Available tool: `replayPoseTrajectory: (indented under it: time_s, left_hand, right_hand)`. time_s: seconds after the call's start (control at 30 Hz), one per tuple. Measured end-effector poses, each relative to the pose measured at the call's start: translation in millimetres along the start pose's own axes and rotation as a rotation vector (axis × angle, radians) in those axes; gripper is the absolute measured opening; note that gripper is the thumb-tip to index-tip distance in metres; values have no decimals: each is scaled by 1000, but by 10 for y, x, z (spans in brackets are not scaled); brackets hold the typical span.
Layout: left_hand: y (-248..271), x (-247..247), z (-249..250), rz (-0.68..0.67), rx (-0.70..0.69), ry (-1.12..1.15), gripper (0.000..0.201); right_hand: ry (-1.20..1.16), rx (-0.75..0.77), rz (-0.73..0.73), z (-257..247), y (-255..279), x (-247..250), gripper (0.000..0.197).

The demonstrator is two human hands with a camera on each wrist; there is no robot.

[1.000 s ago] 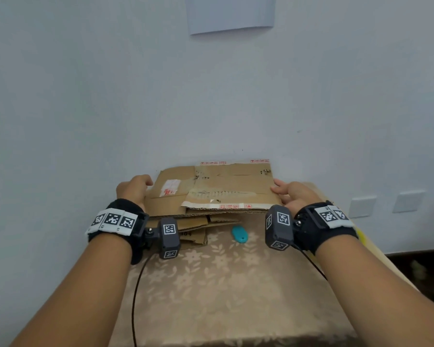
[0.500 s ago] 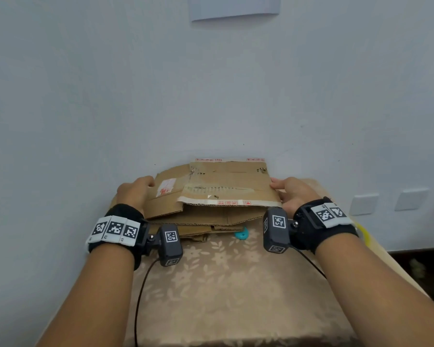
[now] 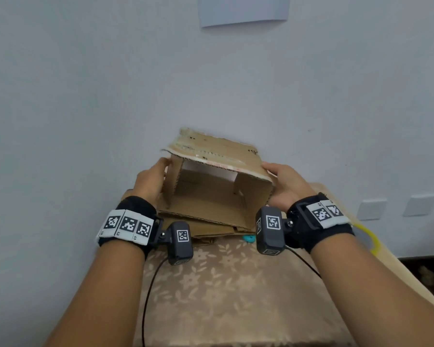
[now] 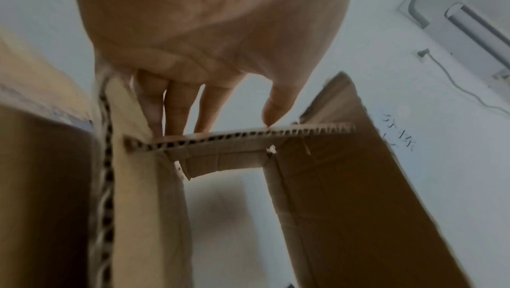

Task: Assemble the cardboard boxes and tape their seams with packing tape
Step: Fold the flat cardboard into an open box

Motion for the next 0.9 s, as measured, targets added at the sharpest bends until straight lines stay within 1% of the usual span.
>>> replayPoseTrajectory:
  time_s: [0.03, 0.07, 0.1, 0.17, 0.23, 0.27, 0.3, 0.37, 0.47, 0.53, 0.6, 0.63, 0.7, 0.73, 0.77, 0.83, 0.87, 0.9]
  left_hand:
    - [28, -57, 31, -33, 4, 18, 61]
    - [46, -104, 47, -58, 11, 28, 65]
    - [58, -142, 48, -96, 25, 48, 73]
    - [71, -164, 48, -169, 49, 129, 96]
    - [55, -163, 30, -221, 91, 216, 117]
    - [76, -165, 30, -233, 102, 248, 122]
    - [88, -166, 26, -236, 110, 262, 123]
    - [126, -183, 27, -239, 111, 251, 114]
    - [132, -211, 39, -253, 96, 184, 90]
    - [120, -213, 43, -267, 83, 160, 81]
    - [108, -213, 36, -284, 77, 152, 80]
    - [97, -218, 32, -294, 76, 154, 83]
    - [99, -237, 35, -311, 68, 148, 92]
    - [118, -257, 51, -320, 58, 137, 96]
    - [132, -272, 67, -322, 43, 117, 97]
    - [168, -280, 104, -302, 8, 71, 91]
    - [182, -280, 110, -294, -5, 62, 83]
    - [189, -278, 107, -294, -14, 59, 70]
  right_hand:
    - [32, 7, -7, 9, -25, -17, 27]
    - [69, 13, -11, 20, -44, -31, 29]
    - [108, 21, -1, 32, -70, -22, 30]
    - [153, 26, 13, 48, -106, 11, 35]
    - [153, 2, 3, 76, -119, 49, 49]
    - [149, -16, -7, 82, -124, 69, 57]
    - [151, -36, -20, 88, -118, 80, 66]
    - [167, -72, -62, 97, -98, 76, 77]
    - [192, -68, -102, 68, -66, 73, 72]
    - [197, -61, -90, 35, -65, 97, 73]
    - [172, -33, -86, -7, -43, 98, 77]
    - [153, -16, -102, -26, -27, 71, 73]
    - [138, 37, -151, -49, 19, -9, 56]
    - [133, 72, -164, -66, 18, -29, 52]
    - [137, 103, -166, -79, 26, -46, 52]
    - [157, 168, -168, -95, 1, -67, 59]
    - [184, 190, -159, -96, -18, -75, 71]
    - [226, 208, -134, -92, -19, -88, 88]
Point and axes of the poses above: each hand's wrist, its own y-axis away from the middle knuckle, its own x-axis out of the back of the hand, z = x × y, the point moved 7 cm from there along -y, towards the middle knuckle, and after that the axes turned 5 degrees about -z, right-handed, at the moved point
